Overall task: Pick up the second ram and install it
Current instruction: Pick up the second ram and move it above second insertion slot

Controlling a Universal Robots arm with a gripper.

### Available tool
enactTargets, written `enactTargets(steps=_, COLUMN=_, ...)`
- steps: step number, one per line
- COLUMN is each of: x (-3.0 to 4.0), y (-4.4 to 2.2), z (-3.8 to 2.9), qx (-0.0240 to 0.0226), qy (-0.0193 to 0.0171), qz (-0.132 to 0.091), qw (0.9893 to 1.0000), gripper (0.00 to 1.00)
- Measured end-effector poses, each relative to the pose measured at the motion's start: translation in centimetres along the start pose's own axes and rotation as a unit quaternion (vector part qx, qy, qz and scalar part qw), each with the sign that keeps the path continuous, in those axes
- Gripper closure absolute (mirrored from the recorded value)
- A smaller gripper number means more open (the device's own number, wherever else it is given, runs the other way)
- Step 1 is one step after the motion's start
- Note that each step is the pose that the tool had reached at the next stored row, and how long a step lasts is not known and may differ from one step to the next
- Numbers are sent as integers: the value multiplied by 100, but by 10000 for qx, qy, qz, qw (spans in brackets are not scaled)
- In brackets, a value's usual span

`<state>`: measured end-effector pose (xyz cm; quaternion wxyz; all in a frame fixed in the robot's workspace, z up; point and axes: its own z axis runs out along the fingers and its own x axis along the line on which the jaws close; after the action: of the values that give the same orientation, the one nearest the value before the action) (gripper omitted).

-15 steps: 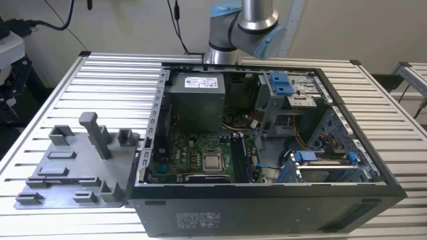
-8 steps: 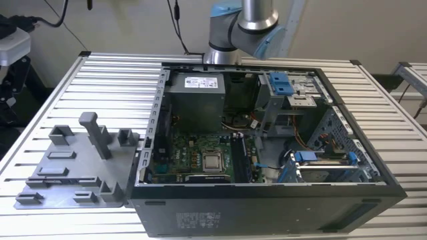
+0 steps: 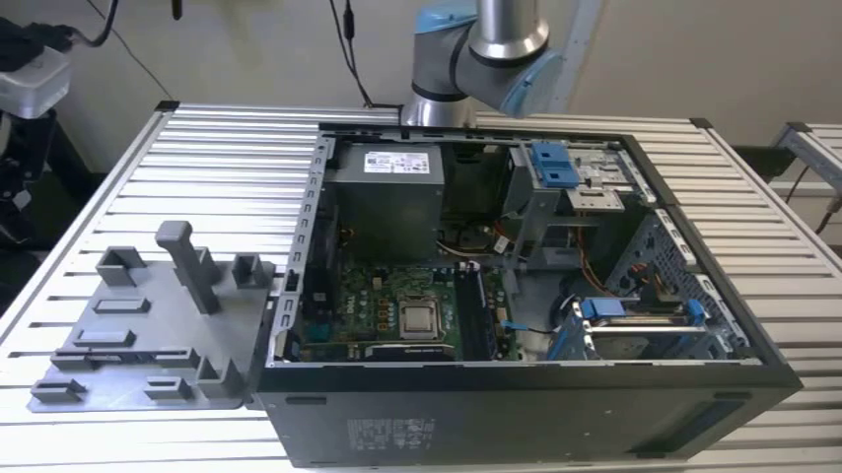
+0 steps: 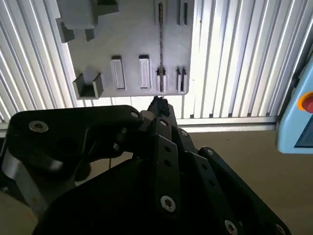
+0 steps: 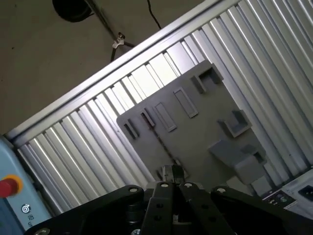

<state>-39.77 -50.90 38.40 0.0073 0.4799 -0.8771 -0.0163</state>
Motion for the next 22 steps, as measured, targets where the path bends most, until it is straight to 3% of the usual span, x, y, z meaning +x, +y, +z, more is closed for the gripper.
enactTargets(steps=5, x=0, y=0, z=1, qx=4, qy=12, qz=-452, qw=9990, gripper=89)
enactTargets(steps=8, x=0, y=0, z=1, qx=8, qy=20, qz=-727, qw=9974, gripper=89)
enactTargets(steps=11, x=0, y=0, z=2, qx=11, qy=27, qz=-996, qw=9950, gripper=89)
enactTargets(steps=14, x=0, y=0, z=2, qx=18, qy=32, qz=-1267, qw=9919, gripper=89)
enactTargets(steps=17, x=-1, y=-1, z=3, qx=37, qy=32, qz=-1539, qw=9881, gripper=89)
enactTargets(steps=22, x=0, y=0, z=4, qx=41, qy=42, qz=-1987, qw=9800, gripper=89)
